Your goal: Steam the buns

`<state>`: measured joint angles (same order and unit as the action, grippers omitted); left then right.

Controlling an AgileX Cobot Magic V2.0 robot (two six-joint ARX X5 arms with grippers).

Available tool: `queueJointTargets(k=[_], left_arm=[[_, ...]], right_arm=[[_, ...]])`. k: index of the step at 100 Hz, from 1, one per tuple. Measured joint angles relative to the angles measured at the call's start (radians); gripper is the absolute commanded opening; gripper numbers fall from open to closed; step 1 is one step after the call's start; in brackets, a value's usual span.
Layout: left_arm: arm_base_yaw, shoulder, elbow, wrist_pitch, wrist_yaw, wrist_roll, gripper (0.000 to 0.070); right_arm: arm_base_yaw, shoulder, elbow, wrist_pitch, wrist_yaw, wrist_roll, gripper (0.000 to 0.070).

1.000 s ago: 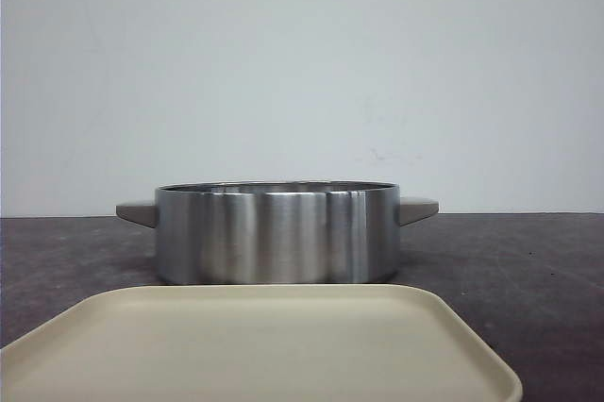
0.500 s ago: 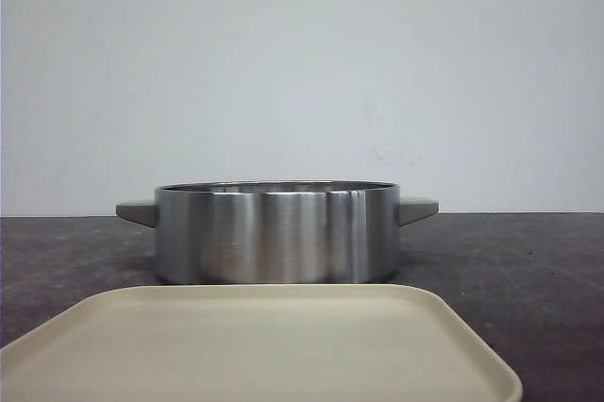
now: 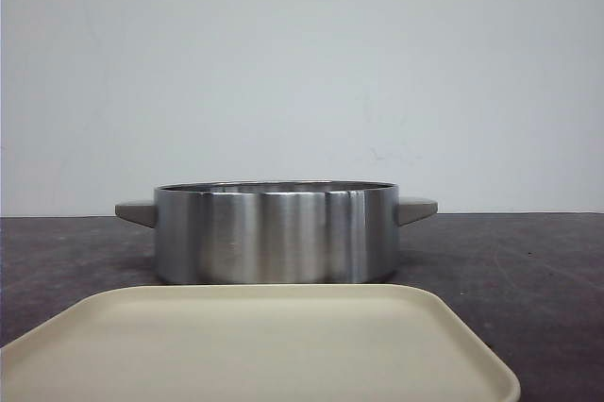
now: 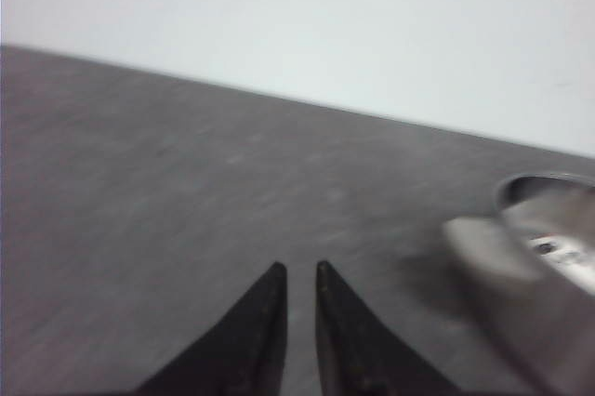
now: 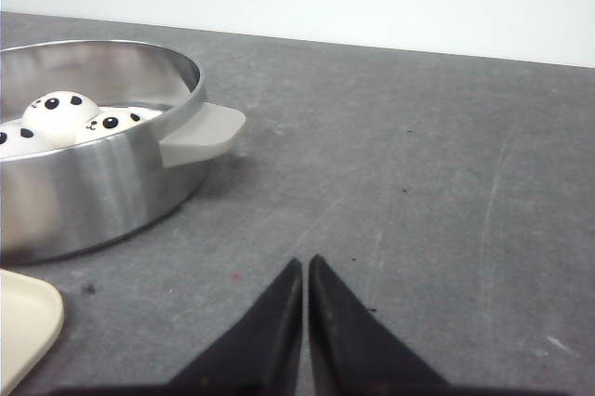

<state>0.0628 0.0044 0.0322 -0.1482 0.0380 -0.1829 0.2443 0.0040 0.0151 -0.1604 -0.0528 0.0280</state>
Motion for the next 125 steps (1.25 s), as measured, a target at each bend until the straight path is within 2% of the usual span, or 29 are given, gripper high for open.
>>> queueJointTargets(k=[4, 37, 125], left_arm=[[0.002, 0.0, 0.0, -0.038, -0.012, 0.004, 0.0015], [0.002, 0.0, 0.0, -0.035, -0.012, 0.05, 0.0016], [0.002, 0.0, 0.0, -0.035, -0.012, 0.053, 0.0015]], right_arm=[[0.0, 0.0, 0.0, 0.001, 0.0, 0.0, 0.0004], [0.0, 0.0, 0.0, 0.0, 0.0, 0.002, 0.0004], [0.0, 0.0, 0.0, 0.0, 0.0, 0.002, 0.0004]])
